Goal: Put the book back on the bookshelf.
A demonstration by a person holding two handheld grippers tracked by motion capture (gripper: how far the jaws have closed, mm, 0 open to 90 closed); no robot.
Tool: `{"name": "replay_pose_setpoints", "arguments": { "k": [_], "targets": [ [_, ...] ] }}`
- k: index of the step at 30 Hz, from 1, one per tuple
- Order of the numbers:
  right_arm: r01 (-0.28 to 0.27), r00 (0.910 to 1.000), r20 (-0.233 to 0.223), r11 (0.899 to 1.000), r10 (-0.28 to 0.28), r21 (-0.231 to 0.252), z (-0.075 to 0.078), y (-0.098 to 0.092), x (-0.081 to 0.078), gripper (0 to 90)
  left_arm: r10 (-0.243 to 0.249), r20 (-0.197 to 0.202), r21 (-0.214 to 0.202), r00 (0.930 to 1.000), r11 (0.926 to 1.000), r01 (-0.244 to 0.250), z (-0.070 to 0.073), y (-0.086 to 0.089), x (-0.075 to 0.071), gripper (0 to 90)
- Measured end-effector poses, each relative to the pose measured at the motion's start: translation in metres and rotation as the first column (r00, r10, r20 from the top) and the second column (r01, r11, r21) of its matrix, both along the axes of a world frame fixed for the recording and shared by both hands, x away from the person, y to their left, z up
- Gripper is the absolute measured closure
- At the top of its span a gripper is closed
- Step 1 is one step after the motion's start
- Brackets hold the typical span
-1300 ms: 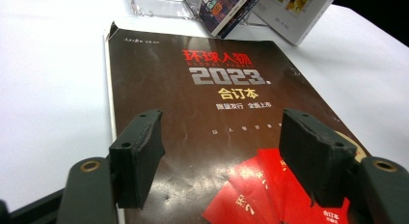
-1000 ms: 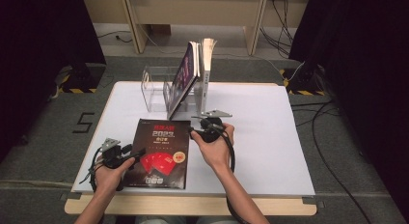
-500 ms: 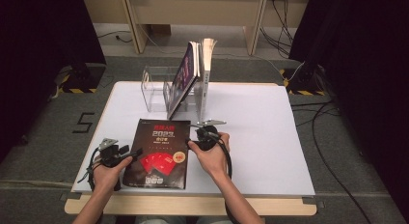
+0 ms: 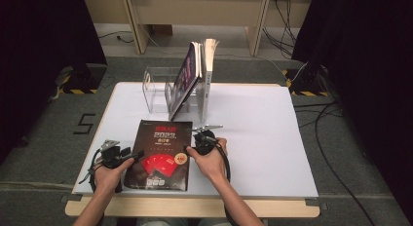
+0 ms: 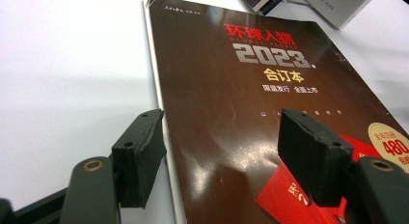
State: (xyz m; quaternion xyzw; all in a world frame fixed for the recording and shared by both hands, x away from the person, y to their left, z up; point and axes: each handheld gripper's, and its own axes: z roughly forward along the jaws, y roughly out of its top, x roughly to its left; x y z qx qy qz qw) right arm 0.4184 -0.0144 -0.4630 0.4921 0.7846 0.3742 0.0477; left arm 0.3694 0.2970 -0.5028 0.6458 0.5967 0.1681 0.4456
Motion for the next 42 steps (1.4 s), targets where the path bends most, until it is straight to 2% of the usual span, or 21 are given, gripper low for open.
{"name": "replay_pose_setpoints", "arguments": {
  "k": [7,23,24,28,42],
  "targets": [
    [-0.011,0.9991,-0.042,1.0,0.011,0.01,-0.007,0.004,0.003,47.8,0.0,-0.009,-0.004,1.0,1.0,0.0,-0.001,0.0,0.0,32.7],
    [-0.021,0.9948,-0.1,1.0,0.023,0.023,-0.016,0.007,0.009,47.8,-0.001,-0.021,-0.002,0.9998,1.0,0.001,-0.002,0.0,0.001,32.9],
    [-0.029,0.9954,-0.091,0.999,0.031,0.023,-0.016,0.008,0.01,47.8,-0.001,-0.021,-0.002,0.9998,1.0,0.0,-0.002,0.0,0.001,32.9],
    [-0.03,0.9931,-0.113,0.999,0.033,0.024,-0.018,0.01,0.01,47.8,0.004,-0.025,-0.002,0.9997,1.0,-0.004,-0.002,0.002,0.001,33.0],
    [-0.032,0.9926,-0.116,0.999,0.035,0.023,-0.018,0.013,0.01,47.6,0.001,-0.031,-0.017,0.9995,0.9999,-0.002,-0.002,0.002,0.001,34.9]
  ]
}}
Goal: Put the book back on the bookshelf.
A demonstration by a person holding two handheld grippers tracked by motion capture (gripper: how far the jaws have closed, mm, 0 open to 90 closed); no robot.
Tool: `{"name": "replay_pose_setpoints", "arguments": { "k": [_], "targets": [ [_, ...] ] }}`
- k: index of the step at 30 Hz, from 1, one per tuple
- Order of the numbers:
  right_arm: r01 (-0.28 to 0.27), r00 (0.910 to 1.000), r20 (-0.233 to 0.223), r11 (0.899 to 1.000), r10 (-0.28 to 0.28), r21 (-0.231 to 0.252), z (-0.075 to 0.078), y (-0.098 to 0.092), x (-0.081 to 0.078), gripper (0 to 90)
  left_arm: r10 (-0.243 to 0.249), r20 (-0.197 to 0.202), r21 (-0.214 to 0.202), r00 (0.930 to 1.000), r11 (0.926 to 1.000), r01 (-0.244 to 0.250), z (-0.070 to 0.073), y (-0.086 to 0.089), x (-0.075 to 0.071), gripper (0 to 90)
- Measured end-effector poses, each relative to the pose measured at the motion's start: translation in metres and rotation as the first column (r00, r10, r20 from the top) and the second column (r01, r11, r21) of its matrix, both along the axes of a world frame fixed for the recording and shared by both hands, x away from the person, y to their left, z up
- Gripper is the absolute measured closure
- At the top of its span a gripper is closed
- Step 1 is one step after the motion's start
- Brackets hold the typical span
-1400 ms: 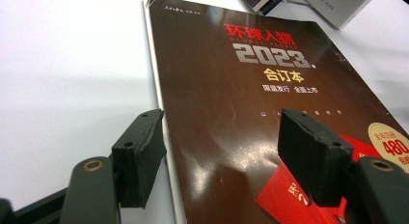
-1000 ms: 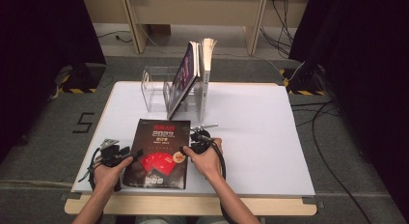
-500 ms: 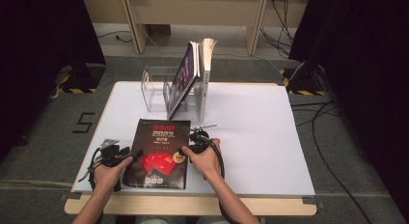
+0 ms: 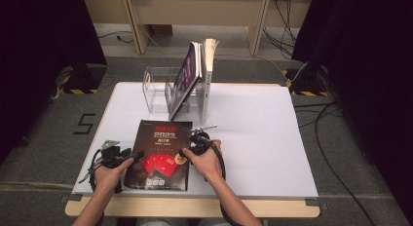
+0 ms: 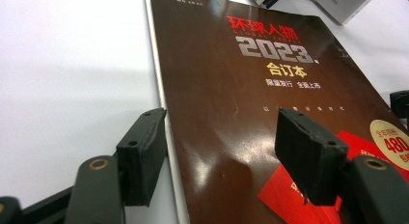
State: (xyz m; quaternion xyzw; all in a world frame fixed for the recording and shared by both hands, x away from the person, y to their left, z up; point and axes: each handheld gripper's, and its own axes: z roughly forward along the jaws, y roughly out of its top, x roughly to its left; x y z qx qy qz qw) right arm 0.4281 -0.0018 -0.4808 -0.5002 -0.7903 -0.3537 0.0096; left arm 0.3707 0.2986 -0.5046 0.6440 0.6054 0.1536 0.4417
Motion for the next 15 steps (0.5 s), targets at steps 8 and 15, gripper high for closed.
{"name": "replay_pose_setpoints", "arguments": {
  "k": [8,15],
  "targets": [
    [-0.001,1.0,0.007,1.0,0.001,-0.004,-0.0006,0.0009,-0.0004,47.3,0.043,-0.019,-0.075,0.9989,0.9962,-0.044,0.0017,0.0031,0.0001,37.4],
    [-0.003,0.9999,0.017,1.0,0.004,-0.011,-0.0008,0.0016,-0.0011,46.9,0.067,-0.026,-0.108,0.9974,0.9917,-0.069,0.0029,0.0038,0.0,38.2]
  ]
}}
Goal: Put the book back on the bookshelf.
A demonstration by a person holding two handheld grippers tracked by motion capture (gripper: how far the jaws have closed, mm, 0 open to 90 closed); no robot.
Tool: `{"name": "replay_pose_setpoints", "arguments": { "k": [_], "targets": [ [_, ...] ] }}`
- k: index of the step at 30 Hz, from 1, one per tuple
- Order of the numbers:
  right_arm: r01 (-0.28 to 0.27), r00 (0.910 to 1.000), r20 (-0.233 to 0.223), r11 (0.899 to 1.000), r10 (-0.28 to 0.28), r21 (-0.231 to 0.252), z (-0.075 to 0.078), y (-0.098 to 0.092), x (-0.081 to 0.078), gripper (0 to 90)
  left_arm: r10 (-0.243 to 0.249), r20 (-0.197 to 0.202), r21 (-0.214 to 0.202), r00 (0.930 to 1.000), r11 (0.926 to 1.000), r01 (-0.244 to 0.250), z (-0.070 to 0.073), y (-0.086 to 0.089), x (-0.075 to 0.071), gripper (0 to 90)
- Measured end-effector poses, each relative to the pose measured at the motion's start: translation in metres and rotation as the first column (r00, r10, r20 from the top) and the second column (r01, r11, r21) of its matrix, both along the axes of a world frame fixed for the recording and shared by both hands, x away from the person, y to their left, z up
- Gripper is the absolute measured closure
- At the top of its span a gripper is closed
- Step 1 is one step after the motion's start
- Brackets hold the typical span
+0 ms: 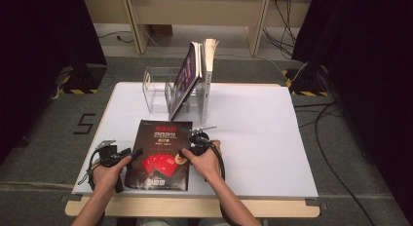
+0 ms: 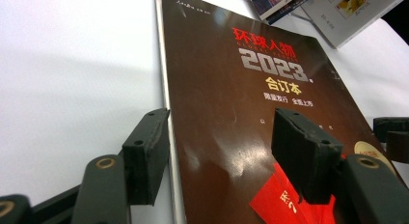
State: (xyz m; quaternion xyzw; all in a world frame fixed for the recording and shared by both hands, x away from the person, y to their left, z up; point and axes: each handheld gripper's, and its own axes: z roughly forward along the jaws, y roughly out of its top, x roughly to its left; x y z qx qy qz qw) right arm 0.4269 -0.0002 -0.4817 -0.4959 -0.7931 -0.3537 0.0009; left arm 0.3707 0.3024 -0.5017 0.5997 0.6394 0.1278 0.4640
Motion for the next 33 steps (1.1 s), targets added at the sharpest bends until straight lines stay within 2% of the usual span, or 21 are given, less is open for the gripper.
{"name": "replay_pose_setpoints", "arguments": {
  "k": [7,11,15,20,23,26,31,33],
  "targets": [
    [0.002,1.0,-0.005,1.0,-0.002,-0.003,0.0005,0.0008,-0.0002,47.0,0.001,-0.003,0.012,1.0,0.9999,-0.001,-0.0009,-0.001,0.0,39.0],
    [0.005,1.0,0.008,1.0,-0.005,-0.022,0.0006,0.0016,-0.0014,51.5,0.006,-0.008,0.01,1.0,0.9999,-0.005,-0.0018,-0.0004,0.0,40.3],
    [0.018,0.9998,0.004,0.999,-0.017,-0.029,0.0007,0.0001,-0.0012,57.2,0.009,-0.013,0.034,0.9999,0.9994,-0.009,-0.0022,-0.0015,-0.0006,43.0],
    [0.013,0.9998,0.016,0.998,-0.012,-0.064,0.0019,0.0018,-0.0015,62.0,0.017,-0.014,0.052,0.9998,0.9985,-0.016,-0.002,-0.0024,-0.0009,46.8],
    [0.009,0.9999,-0.005,0.998,-0.009,-0.056,0.0028,0.0008,-0.0004,62.2,0.019,-0.009,0.072,0.9998,0.9972,-0.019,-0.0021,-0.004,-0.0018,48.2],
    [0.014,0.9998,-0.015,0.999,-0.015,-0.05,0.0029,0.0003,-0.0012,62.0,0.02,-0.012,0.072,0.9997,0.9972,-0.019,-0.0016,-0.0043,-0.0024,48.7],
    [0.015,0.9997,-0.019,0.999,-0.016,-0.042,0.0028,0.0002,-0.0013,59.4,0.016,-0.029,0.033,0.9995,0.9994,-0.015,-0.001,-0.0004,-0.0017,49.0],
    [0.022,0.9995,-0.024,1.0,-0.022,-0.023,0.0019,-0.0008,-0.0015,58.5,0.012,-0.039,0.045,0.9992,0.9989,-0.01,0.0002,-0.0006,-0.002,48.4]
  ]
}}
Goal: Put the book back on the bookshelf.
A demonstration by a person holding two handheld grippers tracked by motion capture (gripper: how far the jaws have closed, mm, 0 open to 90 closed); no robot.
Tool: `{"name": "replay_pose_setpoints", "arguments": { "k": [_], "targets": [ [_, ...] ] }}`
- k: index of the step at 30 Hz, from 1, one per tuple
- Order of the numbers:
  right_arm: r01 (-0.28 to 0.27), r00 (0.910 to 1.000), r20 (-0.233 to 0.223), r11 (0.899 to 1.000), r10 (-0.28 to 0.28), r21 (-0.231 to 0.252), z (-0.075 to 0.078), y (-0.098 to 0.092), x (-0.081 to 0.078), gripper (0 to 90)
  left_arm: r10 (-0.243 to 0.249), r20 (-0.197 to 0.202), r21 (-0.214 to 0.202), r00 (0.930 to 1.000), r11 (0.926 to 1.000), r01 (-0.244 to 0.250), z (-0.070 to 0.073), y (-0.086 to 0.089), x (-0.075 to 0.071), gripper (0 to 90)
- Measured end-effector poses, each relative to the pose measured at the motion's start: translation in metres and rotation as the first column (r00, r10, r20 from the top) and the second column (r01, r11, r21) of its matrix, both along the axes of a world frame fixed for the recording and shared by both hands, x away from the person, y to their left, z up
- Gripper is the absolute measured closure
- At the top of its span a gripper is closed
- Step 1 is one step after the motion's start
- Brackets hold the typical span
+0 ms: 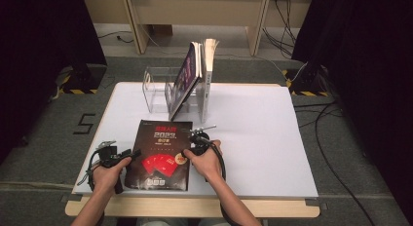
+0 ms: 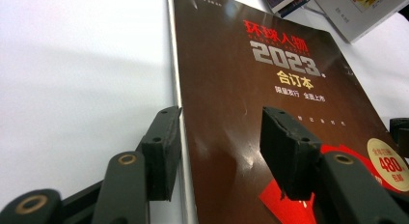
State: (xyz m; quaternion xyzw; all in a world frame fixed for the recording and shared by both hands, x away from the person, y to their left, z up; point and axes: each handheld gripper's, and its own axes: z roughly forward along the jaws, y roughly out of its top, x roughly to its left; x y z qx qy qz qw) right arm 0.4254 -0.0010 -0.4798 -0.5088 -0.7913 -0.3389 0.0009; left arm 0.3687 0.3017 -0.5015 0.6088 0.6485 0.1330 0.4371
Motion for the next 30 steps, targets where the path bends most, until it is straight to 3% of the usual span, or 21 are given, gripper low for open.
{"name": "replay_pose_setpoints", "arguments": {
  "k": [4,10,15,21,26,30],
  "targets": [
    [-0.009,0.9998,0.017,1.0,0.01,-0.015,0.0,0.001,-0.001,57.4,-0.01,-0.016,0.038,0.9998,0.9992,0.011,0.002,-0.003,-0.001,47.4],
    [-0.008,0.9999,0.014,1.0,0.008,-0.014,0.0,0.002,-0.001,56.9,-0.01,-0.056,0.042,0.9984,0.9991,0.012,0.006,-0.003,-0.005,46.6],
    [-0.003,0.9999,0.011,1.0,0.004,-0.019,0.0,0.003,-0.001,55.8,0.01,-0.066,-0.014,0.9978,0.9998,-0.011,0.006,0.0,-0.004,47.2],
    [-0.009,0.9999,0.01,1.0,0.009,-0.02,0.001,0.003,-0.001,55.2,0.036,-0.055,-0.09,0.9978,0.9951,-0.041,0.008,0.004,-0.004,51.4],
    [-0.015,0.9998,0.013,1.0,0.015,-0.026,0.001,0.003,-0.001,55.1,0.031,-0.03,-0.096,0.9991,0.9948,-0.034,0.012,0.002,-0.004,54.1],
    [-0.014,0.9999,0.01,1.0,0.014,-0.027,0.001,0.004,-0.001,55.0,0.047,-0.044,-0.131,0.9979,0.9899,-0.052,0.009,0.004,-0.002,54.8]
  ]
}}
